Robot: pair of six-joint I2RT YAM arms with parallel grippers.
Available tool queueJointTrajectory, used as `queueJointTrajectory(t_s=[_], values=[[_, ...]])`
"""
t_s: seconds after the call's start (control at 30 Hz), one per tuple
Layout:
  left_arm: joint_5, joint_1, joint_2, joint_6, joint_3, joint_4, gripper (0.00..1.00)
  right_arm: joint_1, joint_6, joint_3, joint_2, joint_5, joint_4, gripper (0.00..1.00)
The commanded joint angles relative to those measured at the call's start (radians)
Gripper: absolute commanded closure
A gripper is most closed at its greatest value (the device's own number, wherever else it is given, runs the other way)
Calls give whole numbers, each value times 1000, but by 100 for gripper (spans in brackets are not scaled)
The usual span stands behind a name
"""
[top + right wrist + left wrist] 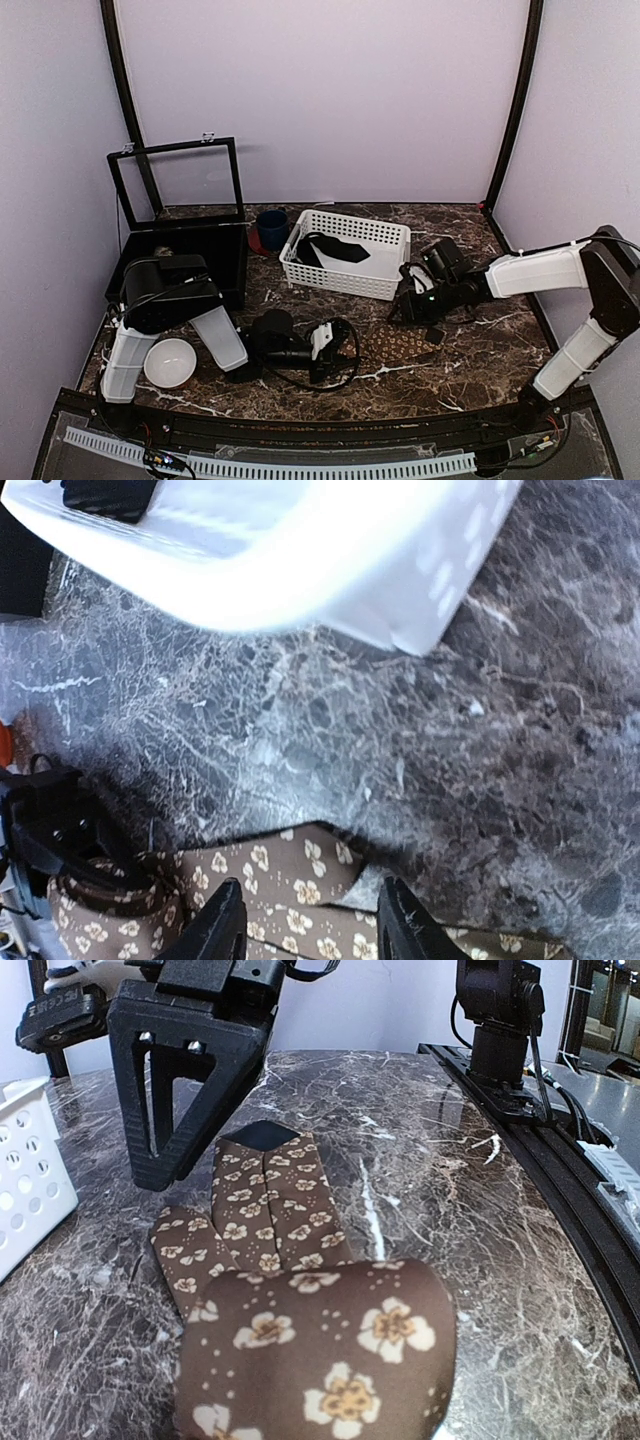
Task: Roll the ties
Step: Roll the tie at the center of the board.
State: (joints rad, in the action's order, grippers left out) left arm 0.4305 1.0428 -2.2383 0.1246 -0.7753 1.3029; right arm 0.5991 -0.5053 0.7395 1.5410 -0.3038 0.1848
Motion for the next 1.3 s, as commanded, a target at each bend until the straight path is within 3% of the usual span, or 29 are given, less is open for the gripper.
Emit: queueJointTrajectory(t_s=[0.0, 0.2, 0.37, 0.43, 0.53, 0.6, 0.93, 1.1, 1.13, 1.2, 1.27], values=[[2, 5, -37, 22, 32, -107, 81, 68, 50, 60, 44, 123, 41, 56], [-4, 5, -38, 21, 39, -97, 81, 160, 73, 108, 112, 301, 128, 60], [-1, 4, -37, 23, 33, -105, 81, 185, 83, 111, 152, 341, 163, 64], [-3, 3, -36, 23, 33, -105, 81, 191, 86, 107, 163, 339, 164, 71], [-9, 3, -37, 26, 34, -107, 81, 198, 91, 114, 180, 337, 170, 92], [-12, 3, -36, 26, 35, -112, 81, 201, 90, 121, 167, 326, 172, 100], [-19, 3, -45, 26, 33, -120, 82, 201, 53, 154, -45, 295, 258, 100], [-18, 2, -45, 26, 33, -120, 82, 195, 52, 140, -54, 249, 253, 100], [-18, 2, -46, 26, 32, -120, 82, 188, 55, 145, -37, 254, 255, 97], [-18, 2, -46, 24, 31, -118, 82, 183, 57, 155, -4, 271, 250, 77], [-17, 2, -45, 23, 31, -117, 82, 184, 54, 163, 20, 283, 229, 66]])
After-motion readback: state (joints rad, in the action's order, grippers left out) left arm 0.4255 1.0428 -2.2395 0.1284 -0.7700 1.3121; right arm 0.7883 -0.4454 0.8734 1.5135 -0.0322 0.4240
